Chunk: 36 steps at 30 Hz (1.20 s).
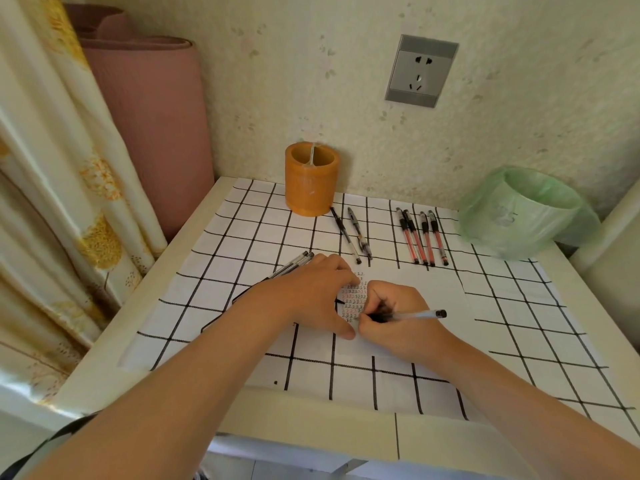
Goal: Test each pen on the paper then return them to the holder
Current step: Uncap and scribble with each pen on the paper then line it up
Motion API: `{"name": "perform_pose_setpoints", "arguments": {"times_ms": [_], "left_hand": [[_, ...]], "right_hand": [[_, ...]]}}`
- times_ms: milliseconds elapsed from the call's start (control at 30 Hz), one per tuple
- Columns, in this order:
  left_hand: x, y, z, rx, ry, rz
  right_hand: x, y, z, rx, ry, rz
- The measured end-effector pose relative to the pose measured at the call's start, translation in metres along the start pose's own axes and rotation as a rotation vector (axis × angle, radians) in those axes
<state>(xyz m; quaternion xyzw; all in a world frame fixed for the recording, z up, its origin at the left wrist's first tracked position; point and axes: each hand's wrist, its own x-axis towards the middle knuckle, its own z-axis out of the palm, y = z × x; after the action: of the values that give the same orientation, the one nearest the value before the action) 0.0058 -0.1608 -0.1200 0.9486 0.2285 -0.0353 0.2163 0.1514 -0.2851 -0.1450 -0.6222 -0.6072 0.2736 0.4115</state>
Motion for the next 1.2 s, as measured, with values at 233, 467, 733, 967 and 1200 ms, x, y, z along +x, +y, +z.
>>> {"name": "perform_pose_setpoints", "arguments": {"times_ms": [233, 467, 733, 967, 1200], "left_hand": [[-0.001, 0.0, 0.001, -0.009, -0.002, 0.0], [0.0, 0.0, -0.001, -0.004, -0.005, 0.0], [0.0, 0.001, -0.001, 0.002, -0.01, -0.008], [0.0, 0.001, -0.002, 0.0, -0.017, -0.014], [-0.001, 0.001, 0.0, 0.007, -0.003, -0.017]], "right_hand": [[0.0, 0.002, -0.003, 0.029, -0.019, 0.022], [0.001, 0.001, -0.001, -0.005, -0.015, 0.026], [-0.001, 0.001, -0.001, -0.029, -0.016, 0.022], [-0.002, -0.005, -0.002, -0.028, -0.042, 0.053], [-0.002, -0.009, -0.003, -0.011, -0.045, 0.088]]}}
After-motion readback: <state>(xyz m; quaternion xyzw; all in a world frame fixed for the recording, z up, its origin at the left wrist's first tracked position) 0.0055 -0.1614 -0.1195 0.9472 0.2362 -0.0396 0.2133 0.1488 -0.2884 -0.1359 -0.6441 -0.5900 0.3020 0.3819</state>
